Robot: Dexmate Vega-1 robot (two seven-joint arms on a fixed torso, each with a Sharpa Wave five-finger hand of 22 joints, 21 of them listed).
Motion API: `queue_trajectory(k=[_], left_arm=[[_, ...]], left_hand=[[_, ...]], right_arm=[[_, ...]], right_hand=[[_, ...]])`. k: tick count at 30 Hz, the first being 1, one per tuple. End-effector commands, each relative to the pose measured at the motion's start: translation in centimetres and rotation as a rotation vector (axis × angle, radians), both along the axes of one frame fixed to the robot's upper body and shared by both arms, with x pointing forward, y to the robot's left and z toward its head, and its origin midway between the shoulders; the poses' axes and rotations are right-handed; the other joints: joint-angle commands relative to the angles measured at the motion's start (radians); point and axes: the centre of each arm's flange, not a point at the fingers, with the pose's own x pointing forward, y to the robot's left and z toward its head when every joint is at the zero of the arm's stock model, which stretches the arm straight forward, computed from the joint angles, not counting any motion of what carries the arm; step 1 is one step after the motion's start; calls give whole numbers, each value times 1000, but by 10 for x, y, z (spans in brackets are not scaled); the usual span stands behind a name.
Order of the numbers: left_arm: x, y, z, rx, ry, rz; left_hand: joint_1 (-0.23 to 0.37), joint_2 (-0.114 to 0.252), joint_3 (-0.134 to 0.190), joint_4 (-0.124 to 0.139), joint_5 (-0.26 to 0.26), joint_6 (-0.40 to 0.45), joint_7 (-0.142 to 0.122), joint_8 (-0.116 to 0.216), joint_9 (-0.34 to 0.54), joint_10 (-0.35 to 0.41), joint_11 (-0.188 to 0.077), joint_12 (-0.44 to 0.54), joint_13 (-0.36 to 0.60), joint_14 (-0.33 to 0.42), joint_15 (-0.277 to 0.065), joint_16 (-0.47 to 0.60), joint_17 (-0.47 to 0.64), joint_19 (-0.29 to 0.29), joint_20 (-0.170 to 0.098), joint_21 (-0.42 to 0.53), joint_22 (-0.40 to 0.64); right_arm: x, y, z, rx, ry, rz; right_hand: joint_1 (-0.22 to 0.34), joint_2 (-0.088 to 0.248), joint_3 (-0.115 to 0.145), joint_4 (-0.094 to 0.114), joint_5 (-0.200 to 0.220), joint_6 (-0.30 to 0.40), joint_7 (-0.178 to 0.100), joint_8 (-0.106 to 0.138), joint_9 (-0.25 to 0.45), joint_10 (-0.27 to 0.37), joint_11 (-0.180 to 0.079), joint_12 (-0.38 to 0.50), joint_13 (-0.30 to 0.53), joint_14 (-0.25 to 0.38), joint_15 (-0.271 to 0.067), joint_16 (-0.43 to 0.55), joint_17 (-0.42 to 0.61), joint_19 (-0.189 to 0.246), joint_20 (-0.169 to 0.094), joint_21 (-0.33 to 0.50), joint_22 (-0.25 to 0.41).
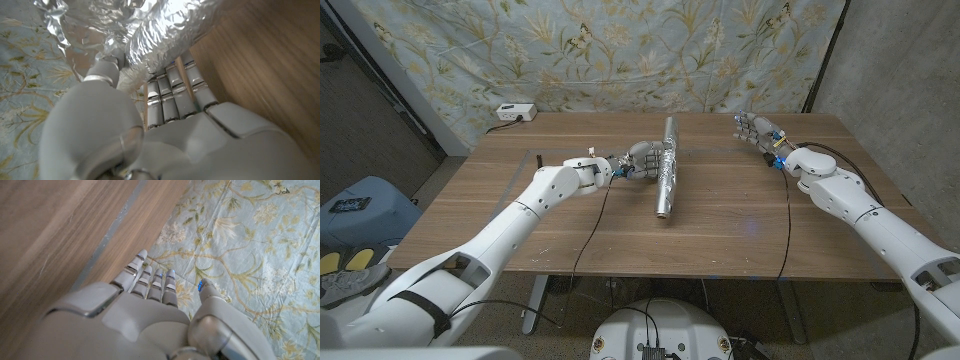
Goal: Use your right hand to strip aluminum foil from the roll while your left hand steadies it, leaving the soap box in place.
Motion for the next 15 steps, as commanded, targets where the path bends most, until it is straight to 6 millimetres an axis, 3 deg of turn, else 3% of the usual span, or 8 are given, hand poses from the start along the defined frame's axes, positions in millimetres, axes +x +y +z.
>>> queue_trajectory(k=[1, 15], left_arm=[[7, -6, -3, -99, 70, -61], [14, -14, -10, -180, 155, -123]], left_hand=[[54, 61, 17, 14, 9, 35, -6, 22, 21, 9, -17, 27, 121, 33, -34, -2, 5, -9, -1, 8, 1], [58, 63, 17, 14, 11, 32, -7, 23, 29, 4, -18, 27, 124, 29, -36, -6, 11, -12, -3, 13, 1]], right_arm=[[0, 1, 3, -26, 11, -3], [1, 5, 6, -42, 24, -5]], right_hand=[[-5, -1, -1, -5, -2, 2, 6, 2, 5, -1, 0, 2, 2, 2, 6, 7, 5, 5, 8, 1, 6], [-5, -1, 0, -7, -2, 1, 6, 2, 5, -2, 0, 2, 2, 3, 5, 8, 5, 5, 7, 0, 6]])
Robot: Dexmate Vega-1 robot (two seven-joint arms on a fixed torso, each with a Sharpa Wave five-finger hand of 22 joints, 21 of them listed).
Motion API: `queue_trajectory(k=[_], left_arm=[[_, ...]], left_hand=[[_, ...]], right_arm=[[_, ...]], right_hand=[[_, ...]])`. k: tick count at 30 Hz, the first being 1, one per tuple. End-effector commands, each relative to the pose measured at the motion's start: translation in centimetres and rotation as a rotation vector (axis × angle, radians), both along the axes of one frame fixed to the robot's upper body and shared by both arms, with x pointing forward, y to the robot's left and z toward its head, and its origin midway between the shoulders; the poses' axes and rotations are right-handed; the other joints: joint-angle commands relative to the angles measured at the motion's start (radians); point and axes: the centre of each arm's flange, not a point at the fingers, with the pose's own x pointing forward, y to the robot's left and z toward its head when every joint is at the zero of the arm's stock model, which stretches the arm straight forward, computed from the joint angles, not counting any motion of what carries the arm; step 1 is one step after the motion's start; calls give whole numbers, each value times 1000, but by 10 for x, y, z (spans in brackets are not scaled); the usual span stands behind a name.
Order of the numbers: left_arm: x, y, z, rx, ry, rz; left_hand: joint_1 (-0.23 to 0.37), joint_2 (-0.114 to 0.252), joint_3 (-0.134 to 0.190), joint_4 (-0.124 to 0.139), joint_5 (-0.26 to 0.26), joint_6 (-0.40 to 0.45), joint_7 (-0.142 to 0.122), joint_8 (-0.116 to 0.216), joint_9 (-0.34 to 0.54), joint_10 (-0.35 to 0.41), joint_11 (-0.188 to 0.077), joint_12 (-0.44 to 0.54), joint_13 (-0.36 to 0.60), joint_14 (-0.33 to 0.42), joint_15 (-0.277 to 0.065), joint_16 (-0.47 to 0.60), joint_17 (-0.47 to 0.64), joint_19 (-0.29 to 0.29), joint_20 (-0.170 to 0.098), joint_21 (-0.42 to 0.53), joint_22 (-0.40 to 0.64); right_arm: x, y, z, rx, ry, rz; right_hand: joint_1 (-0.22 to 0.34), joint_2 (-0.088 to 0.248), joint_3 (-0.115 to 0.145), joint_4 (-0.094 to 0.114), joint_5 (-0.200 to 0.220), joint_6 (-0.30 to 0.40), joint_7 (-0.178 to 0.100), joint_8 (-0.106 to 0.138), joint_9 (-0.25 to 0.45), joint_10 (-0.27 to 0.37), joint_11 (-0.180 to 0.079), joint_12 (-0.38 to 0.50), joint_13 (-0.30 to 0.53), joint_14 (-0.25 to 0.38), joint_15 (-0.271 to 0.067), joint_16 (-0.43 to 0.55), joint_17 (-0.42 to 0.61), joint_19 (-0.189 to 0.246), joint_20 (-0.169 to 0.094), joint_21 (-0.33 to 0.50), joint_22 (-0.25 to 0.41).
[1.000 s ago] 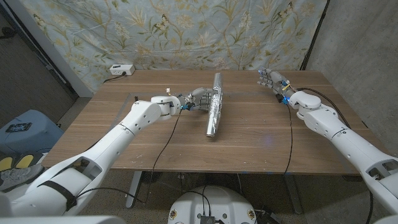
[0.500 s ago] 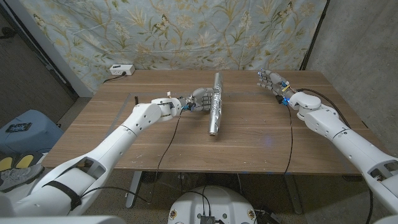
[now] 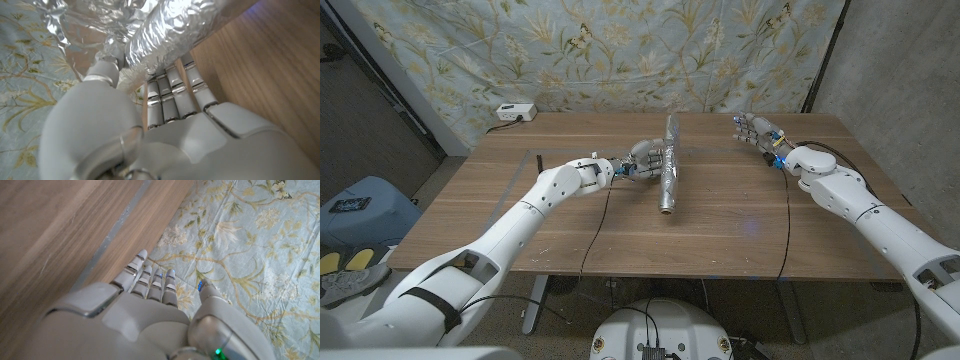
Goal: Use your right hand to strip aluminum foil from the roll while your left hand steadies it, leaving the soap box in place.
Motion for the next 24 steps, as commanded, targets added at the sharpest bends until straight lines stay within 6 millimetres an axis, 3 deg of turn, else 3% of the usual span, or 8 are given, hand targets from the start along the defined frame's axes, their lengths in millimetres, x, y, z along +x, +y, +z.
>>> queue_trajectory(k=[1, 24], left_arm=[[8, -6, -6, -81, 78, -49], [16, -10, -21, -204, 174, -102]], left_hand=[[58, 62, 17, 14, 4, 33, -7, 24, 29, 9, -13, 20, 124, 25, -31, -3, 4, -3, -2, 6, 1], [47, 68, 14, 23, 8, 31, -13, 21, 34, 4, -18, 18, 122, 28, -34, -10, 13, -7, -5, 15, 1]], right_arm=[[1, 3, 2, -14, 13, -2], [-3, 9, 1, -41, 41, -5]], right_hand=[[-4, -1, 0, -8, -2, 2, 7, 2, 5, -2, 0, 2, 2, 3, 6, 3, 5, 5, 7, 1, 6], [-4, 2, 1, -10, -2, 1, 7, 2, 5, -1, 2, 3, 2, 5, 6, 4, 5, 5, 2, 0, 6]])
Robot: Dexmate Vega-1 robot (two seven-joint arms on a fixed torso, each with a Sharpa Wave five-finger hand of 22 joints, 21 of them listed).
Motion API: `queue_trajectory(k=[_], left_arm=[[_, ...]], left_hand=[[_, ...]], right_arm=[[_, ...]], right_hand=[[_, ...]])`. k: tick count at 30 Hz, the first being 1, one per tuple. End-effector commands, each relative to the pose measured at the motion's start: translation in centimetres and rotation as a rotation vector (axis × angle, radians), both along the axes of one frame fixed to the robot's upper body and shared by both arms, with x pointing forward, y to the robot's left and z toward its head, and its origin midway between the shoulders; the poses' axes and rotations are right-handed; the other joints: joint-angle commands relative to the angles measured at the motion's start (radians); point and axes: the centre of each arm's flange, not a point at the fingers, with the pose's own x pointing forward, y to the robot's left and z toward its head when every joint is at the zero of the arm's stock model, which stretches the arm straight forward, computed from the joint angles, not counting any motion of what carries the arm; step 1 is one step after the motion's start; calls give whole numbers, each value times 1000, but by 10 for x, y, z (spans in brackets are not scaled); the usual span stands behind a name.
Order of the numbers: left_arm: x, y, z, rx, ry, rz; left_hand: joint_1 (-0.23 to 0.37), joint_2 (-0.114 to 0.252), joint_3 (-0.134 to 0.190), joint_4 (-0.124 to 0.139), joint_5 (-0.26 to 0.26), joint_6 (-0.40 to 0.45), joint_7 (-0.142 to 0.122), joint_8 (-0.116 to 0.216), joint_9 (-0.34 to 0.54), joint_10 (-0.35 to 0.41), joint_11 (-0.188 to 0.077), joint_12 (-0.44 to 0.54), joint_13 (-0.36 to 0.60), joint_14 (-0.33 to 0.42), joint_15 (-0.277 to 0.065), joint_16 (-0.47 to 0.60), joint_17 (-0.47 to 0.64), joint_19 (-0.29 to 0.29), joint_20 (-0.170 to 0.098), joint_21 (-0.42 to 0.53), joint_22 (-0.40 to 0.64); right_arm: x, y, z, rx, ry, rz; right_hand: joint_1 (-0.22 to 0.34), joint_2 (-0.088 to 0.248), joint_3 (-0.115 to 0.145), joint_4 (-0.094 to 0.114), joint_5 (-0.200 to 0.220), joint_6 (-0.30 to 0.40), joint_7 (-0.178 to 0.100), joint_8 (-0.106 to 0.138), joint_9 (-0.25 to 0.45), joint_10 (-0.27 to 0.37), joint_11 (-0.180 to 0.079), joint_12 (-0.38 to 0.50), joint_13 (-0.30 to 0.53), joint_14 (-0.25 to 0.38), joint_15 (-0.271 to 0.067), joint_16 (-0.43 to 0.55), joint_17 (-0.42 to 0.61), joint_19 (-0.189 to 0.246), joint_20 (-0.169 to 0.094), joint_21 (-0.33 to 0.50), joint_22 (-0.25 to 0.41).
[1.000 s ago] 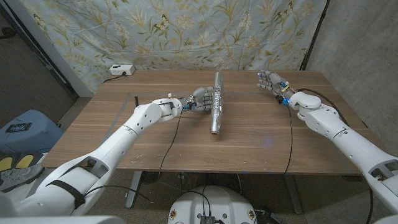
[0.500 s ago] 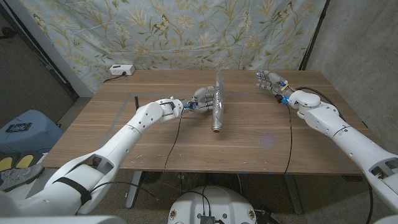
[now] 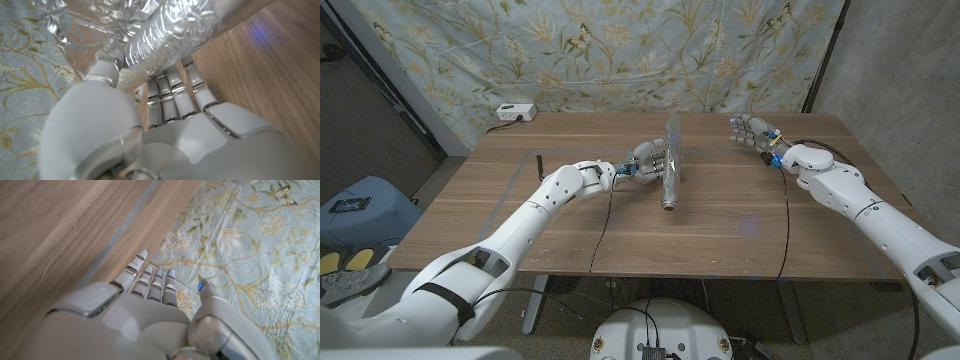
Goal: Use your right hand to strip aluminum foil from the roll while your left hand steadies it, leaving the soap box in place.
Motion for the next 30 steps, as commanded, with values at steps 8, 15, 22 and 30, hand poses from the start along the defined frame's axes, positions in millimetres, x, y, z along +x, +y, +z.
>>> queue_trajectory(k=[8, 15, 22, 30], left_arm=[[2, -5, -13, -107, 95, -49], [1, -11, -15, -163, 142, -94], [1, -13, -18, -195, 170, -120], [1, -20, -23, -235, 209, -160]], left_hand=[[46, 67, 20, 18, 10, 28, -13, 19, 33, 7, -15, 14, 100, 25, -31, -6, 4, 0, -4, 9, 1], [44, 67, 19, 18, 11, 25, -14, 17, 33, 7, -16, 13, 98, 22, -32, -10, 7, -4, -5, 11, 1], [41, 67, 20, 19, 12, 24, -16, 15, 32, 6, -19, 11, 95, 20, -30, -14, 8, -7, -8, 12, 0], [38, 68, 19, 20, 13, 18, -19, 10, 29, -3, -20, 2, 87, 13, -31, -19, 12, -12, -7, 14, 0]], right_arm=[[-4, 3, -4, -18, 21, 3], [-4, 6, -5, -26, 27, 10], [-5, 8, -4, -42, 32, 12], [-5, 11, -3, -57, 45, 17]], right_hand=[[-4, 2, 5, -6, -2, 1, 8, 2, 5, -2, 2, 3, 2, 5, 5, 4, 6, 5, 2, 0, 6], [-3, 3, 6, -8, -2, 1, 10, 2, 5, -1, 2, 3, 2, 5, 6, 4, 5, 5, 1, 0, 6], [-2, 4, 6, -8, -2, 0, 10, 2, 5, -2, 2, 2, 2, 5, 5, 5, 6, 5, 2, 0, 6], [-1, 4, 6, -10, -2, 0, 10, 2, 5, -2, 1, 3, 2, 5, 5, 5, 6, 6, 2, 0, 6]])
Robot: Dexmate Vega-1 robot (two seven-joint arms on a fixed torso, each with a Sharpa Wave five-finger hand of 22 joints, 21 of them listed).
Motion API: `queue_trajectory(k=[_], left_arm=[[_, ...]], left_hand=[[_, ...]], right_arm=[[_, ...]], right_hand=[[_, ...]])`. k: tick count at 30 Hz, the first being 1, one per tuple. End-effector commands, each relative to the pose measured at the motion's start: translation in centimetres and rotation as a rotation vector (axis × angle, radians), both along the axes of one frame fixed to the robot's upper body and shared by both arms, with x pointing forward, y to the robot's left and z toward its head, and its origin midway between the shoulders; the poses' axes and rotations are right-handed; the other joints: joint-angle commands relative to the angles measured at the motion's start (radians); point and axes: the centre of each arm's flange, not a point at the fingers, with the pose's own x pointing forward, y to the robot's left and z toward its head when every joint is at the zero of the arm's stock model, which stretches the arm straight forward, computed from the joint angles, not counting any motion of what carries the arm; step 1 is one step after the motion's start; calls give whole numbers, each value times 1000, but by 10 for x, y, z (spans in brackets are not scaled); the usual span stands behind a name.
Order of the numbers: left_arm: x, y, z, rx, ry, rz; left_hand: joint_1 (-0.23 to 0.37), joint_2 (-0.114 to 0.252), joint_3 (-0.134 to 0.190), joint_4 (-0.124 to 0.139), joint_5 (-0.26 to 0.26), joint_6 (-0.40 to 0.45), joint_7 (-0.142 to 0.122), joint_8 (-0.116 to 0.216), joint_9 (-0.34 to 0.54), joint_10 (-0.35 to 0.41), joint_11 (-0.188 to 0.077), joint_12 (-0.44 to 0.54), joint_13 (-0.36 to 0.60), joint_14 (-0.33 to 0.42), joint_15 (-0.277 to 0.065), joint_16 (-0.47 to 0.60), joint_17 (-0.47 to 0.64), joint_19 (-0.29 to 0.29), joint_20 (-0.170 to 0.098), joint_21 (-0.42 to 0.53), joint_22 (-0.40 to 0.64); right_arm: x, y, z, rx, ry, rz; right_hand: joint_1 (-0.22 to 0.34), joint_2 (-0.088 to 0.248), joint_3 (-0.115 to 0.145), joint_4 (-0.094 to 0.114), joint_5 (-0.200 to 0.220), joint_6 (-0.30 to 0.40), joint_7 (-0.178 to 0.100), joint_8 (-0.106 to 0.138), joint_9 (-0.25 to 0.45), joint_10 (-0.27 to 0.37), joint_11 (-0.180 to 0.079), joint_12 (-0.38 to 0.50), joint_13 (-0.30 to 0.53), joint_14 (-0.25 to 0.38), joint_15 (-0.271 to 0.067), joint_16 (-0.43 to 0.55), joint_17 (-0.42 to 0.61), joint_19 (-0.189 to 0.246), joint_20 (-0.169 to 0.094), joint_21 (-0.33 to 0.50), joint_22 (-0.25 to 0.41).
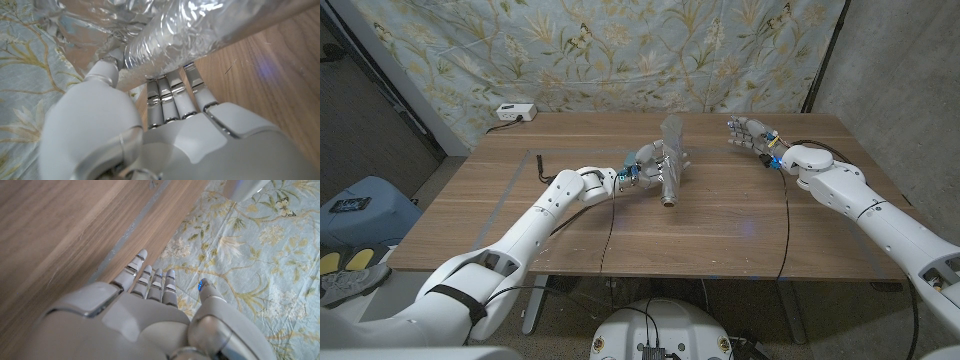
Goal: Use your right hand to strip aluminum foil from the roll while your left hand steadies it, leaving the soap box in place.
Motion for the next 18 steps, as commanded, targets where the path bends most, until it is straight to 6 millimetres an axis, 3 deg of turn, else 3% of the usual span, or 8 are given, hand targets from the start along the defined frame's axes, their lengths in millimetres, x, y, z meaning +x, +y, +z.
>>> queue_trajectory(k=[1, 18], left_arm=[[0, -8, -6, -65, 58, -55], [1, -13, -16, -146, 133, -95]], left_hand=[[37, 68, 18, 21, 4, 14, -13, 9, 29, 5, -10, 1, 8, 10, -21, -5, 3, -5, 0, 9, 0], [29, 68, 17, 22, 6, 8, -20, 3, 25, -2, -9, -5, 4, 7, -21, -13, 8, -12, -1, 13, -1]], right_arm=[[0, 4, 2, -27, 15, 8], [5, 9, 5, -47, 36, 14]], right_hand=[[-1, 4, 1, -5, -2, 4, 7, 2, 5, -2, 2, 3, 2, 2, 2, 5, 6, 6, 2, 0, 6], [-1, 5, 1, -7, -2, 5, 7, 2, 5, -2, 2, 3, 2, 2, 3, 6, 6, 7, 4, 1, 6]])
